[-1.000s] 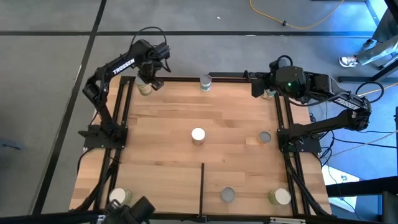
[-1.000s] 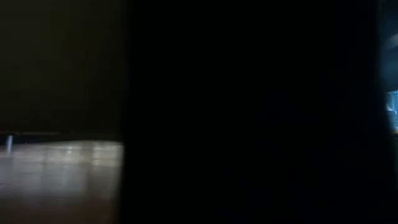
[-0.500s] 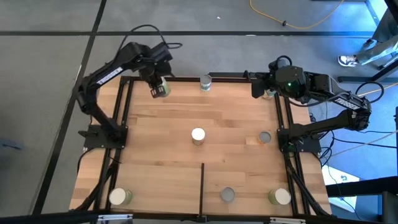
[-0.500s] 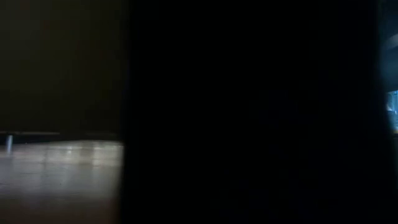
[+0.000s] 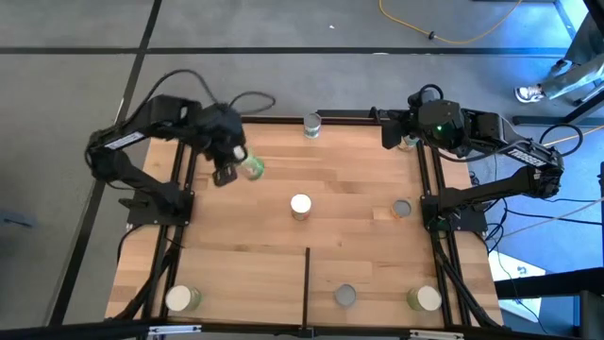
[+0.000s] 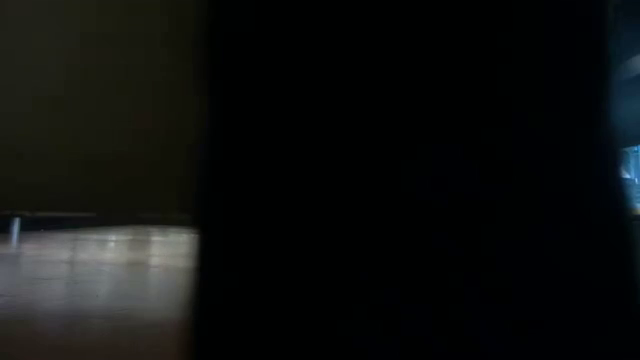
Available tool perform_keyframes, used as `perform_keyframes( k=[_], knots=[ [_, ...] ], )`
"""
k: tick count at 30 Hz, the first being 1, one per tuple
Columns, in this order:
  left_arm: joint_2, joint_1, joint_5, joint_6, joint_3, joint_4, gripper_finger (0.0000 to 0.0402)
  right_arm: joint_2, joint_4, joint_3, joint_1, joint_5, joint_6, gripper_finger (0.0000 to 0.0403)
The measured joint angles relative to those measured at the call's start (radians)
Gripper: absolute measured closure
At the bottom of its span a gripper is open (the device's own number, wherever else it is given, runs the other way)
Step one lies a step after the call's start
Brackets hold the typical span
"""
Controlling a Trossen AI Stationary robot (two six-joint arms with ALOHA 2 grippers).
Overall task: Pick and place cans onto a shelf
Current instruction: Put the canned oranges on the shelf
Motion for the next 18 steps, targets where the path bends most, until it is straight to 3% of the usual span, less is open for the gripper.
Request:
perform_keyframes(
  k=[5, 10, 18],
  knots=[
    [-0.091, -0.169, 0.007, -0.211, -0.119, -0.002, 0.0401, 0.0, 0.0, 0.0, 0.0, 0.0, 0.014, 0.0375],
    [-0.141, -0.352, 0.087, -0.4, -0.227, -0.002, 0.0402, 0.0, 0.0, 0.0, 0.0, 0.0, 0.025, 0.0375],
    [-0.146, -0.655, 0.117, -0.688, -0.276, 0.0, 0.0401, 0.0, 0.0, 0.0, 0.0, 0.001, 0.025, 0.0375]
  ],
)
